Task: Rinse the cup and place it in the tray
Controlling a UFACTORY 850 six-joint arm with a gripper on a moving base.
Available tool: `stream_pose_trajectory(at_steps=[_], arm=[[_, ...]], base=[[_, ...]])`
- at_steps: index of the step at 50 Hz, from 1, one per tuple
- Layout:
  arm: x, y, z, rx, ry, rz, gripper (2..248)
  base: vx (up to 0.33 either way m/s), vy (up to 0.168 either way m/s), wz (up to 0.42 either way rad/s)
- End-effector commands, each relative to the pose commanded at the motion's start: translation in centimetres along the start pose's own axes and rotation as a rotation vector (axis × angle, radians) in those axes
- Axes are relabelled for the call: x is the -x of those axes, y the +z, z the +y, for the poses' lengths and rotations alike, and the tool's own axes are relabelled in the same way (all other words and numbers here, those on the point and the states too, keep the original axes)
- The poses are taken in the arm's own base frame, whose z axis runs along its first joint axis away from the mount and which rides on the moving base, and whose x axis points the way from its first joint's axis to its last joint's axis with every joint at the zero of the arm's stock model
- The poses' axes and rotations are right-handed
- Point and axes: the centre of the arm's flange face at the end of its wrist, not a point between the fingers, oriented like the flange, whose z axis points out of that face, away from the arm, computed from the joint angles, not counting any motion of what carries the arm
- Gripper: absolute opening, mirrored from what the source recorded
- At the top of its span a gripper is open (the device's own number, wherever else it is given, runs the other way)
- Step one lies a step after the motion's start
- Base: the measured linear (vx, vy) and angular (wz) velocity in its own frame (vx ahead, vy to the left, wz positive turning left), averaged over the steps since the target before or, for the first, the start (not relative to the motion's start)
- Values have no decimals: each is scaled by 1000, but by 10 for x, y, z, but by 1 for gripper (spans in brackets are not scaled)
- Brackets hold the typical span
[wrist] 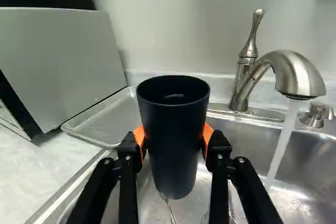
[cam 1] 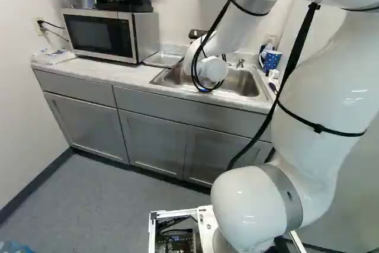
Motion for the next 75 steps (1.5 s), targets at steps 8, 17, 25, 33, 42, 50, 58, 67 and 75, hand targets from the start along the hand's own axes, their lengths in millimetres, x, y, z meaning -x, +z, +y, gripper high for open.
stream_pose_trajectory(at_steps=[8, 17, 25, 33, 42, 50, 58, 67, 75], arm=[[-7, -2, -7, -14, 0, 5, 123], [-14, -3, -14, -30, -1, 0, 123], [-17, -2, -22, -44, 30, -6, 123], [-16, -1, -28, -57, 103, -9, 123], [-16, 0, -33, -66, 195, -13, 123], [-16, 0, -35, -69, 279, -16, 123], [-16, 0, -35, -69, 363, -20, 123], [-16, 0, -35, -69, 457, -23, 123], [-16, 0, -35, -68, 541, -26, 123]], base=[[0, 0, 0], [0, 0, 0], [0, 0, 0], [0, 0, 0], [0, 0, 0], [0, 0, 0], [0, 0, 0], [0, 0, 0], [0, 0, 0]])
